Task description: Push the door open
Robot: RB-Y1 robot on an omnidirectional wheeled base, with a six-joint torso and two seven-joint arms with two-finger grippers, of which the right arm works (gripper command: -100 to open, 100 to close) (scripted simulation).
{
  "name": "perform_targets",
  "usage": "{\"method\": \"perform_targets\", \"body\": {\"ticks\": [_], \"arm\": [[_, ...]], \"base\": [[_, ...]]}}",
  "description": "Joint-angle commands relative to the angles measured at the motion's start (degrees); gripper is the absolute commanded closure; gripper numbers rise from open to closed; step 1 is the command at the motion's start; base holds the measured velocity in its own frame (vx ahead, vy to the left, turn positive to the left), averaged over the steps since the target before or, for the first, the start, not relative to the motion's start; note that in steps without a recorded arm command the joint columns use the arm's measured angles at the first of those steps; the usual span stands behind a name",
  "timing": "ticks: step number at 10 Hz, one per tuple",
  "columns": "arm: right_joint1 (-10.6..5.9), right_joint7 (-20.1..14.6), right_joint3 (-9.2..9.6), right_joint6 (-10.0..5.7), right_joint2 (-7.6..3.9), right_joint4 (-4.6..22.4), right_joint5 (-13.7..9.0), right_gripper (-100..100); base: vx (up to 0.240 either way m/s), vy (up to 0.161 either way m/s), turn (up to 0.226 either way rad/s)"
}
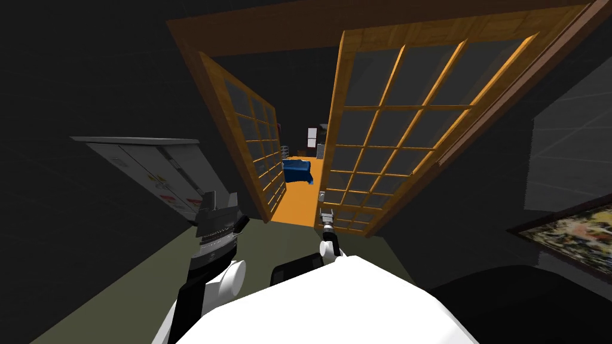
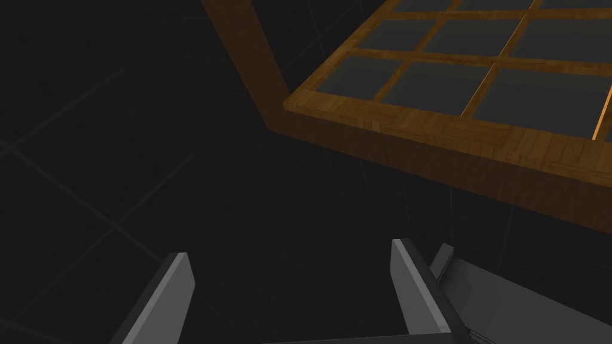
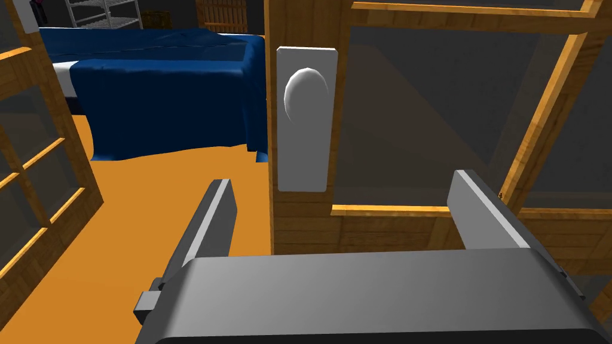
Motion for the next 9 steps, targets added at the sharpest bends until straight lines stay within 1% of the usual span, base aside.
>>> {"method": "perform_targets", "body": {"ticks": [1,3,4,5,6,7,8,9], "arm": [[-0.68,-1.2,0.1,-0.67,0.58,1.9,-0.5,-100],[-1.27,-2.7,0.23,-1.22,1.42,3.7,-1.1,-100],[-1.42,-3.0,0.26,-1.36,1.68,4.2,-1.3,-100],[-1.74,-3.8,0.33,-1.65,2.23,5.2,-1.7,-100],[-1.35,-3.1,0.3,-1.32,2.05,4.2,-1.5,-100],[-1.42,-3.4,0.19,-1.35,0.11,4.3,-1.6,-100],[-1.45,-3.5,0.12,-1.36,-0.77,4.4,-1.6,-100],[-1.45,-3.5,0.12,-1.36,-0.77,4.4,-1.6,-100]], "base": [[0.05,-0.052,0.081],[0.058,-0.084,0.092],[0.037,-0.075,0.062],[0.037,-0.063,0.091],[0.019,-0.033,0.023],[0.09,-0.045,0.013],[0.177,-0.056,0.033],[0.129,-0.035,0.01]]}}
